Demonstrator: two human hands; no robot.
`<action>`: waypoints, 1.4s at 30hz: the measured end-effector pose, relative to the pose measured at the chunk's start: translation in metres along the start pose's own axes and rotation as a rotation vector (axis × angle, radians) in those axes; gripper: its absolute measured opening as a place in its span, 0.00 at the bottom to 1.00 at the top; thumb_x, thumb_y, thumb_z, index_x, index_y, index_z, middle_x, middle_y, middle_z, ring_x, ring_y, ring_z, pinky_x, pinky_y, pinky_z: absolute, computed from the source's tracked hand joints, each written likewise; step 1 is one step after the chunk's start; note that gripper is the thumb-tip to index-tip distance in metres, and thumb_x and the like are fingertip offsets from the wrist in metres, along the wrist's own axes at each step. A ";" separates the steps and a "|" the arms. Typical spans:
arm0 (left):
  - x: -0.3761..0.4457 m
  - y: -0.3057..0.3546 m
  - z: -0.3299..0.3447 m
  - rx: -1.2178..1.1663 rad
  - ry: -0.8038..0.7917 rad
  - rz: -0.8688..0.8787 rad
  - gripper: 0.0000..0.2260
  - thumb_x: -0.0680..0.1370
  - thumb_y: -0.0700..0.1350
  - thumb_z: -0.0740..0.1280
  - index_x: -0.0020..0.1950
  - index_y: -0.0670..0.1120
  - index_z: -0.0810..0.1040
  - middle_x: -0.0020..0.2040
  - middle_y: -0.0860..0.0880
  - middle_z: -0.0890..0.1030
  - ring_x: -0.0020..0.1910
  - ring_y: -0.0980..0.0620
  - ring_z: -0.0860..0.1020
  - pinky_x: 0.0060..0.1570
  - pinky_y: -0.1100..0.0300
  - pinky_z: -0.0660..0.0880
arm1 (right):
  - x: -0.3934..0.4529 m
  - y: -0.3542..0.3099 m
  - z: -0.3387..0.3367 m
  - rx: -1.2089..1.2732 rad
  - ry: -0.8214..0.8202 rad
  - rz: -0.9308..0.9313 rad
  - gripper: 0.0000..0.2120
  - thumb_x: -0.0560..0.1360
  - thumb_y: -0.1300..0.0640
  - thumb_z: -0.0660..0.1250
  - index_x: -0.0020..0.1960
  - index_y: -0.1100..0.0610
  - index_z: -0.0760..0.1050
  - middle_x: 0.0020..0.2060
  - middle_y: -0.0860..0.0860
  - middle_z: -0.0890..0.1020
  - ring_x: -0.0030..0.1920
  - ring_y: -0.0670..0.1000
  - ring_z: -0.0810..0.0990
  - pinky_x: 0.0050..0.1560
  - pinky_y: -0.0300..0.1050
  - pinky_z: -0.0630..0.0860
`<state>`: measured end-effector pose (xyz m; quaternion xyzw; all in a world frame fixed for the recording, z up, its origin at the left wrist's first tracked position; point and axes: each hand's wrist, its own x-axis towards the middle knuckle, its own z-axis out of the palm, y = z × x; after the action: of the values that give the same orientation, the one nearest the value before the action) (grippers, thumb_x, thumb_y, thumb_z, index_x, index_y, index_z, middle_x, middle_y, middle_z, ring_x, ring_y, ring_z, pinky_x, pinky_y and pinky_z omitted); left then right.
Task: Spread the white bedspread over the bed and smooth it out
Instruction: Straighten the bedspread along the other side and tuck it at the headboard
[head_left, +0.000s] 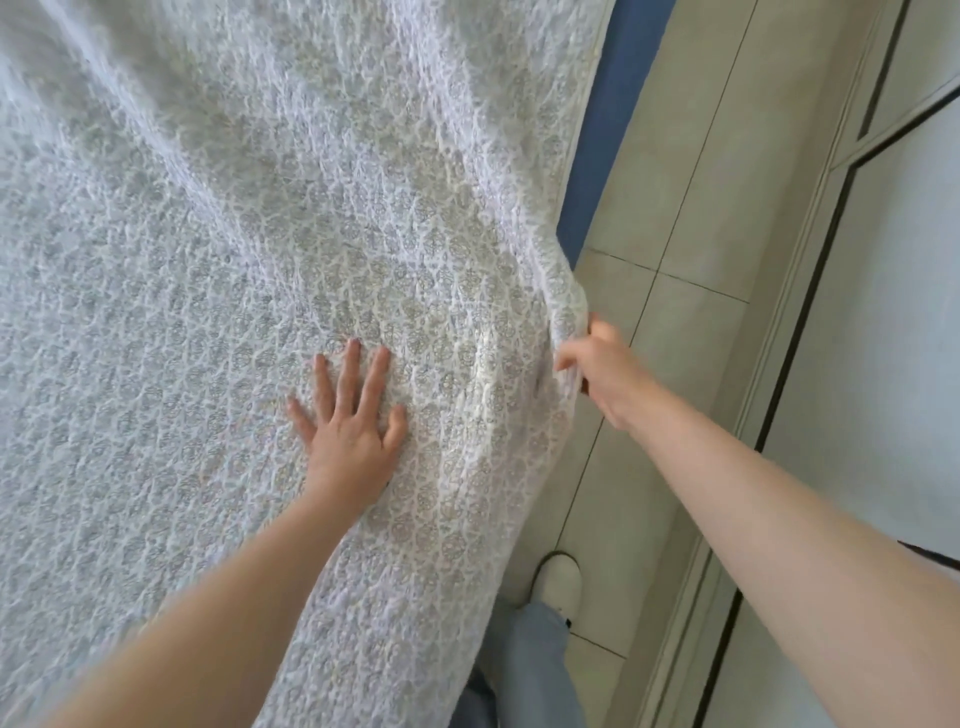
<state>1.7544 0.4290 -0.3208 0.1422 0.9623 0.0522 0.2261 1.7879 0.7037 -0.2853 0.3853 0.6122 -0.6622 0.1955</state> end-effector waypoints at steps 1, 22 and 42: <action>0.000 0.001 -0.001 0.006 -0.003 -0.006 0.28 0.80 0.63 0.42 0.77 0.64 0.33 0.78 0.59 0.30 0.75 0.51 0.26 0.72 0.34 0.33 | 0.006 -0.014 -0.001 0.041 0.003 -0.025 0.23 0.59 0.62 0.66 0.54 0.55 0.74 0.53 0.54 0.80 0.57 0.57 0.79 0.59 0.56 0.77; 0.021 -0.009 -0.019 -0.002 -0.018 -0.020 0.30 0.79 0.63 0.40 0.78 0.59 0.32 0.79 0.55 0.31 0.77 0.49 0.30 0.75 0.39 0.36 | 0.055 -0.131 0.089 -0.251 -0.036 0.074 0.30 0.73 0.56 0.74 0.69 0.63 0.65 0.63 0.56 0.74 0.63 0.54 0.74 0.56 0.43 0.70; 0.129 -0.006 -0.063 -0.126 0.087 -0.019 0.28 0.83 0.57 0.49 0.79 0.62 0.36 0.80 0.57 0.35 0.78 0.49 0.31 0.74 0.39 0.34 | 0.095 -0.166 0.053 0.217 0.177 -0.074 0.28 0.64 0.55 0.80 0.60 0.63 0.75 0.57 0.54 0.80 0.56 0.54 0.80 0.62 0.55 0.76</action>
<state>1.6141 0.4594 -0.3194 0.1162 0.9673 0.1164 0.1931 1.5927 0.7024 -0.2494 0.4381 0.5658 -0.6946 0.0734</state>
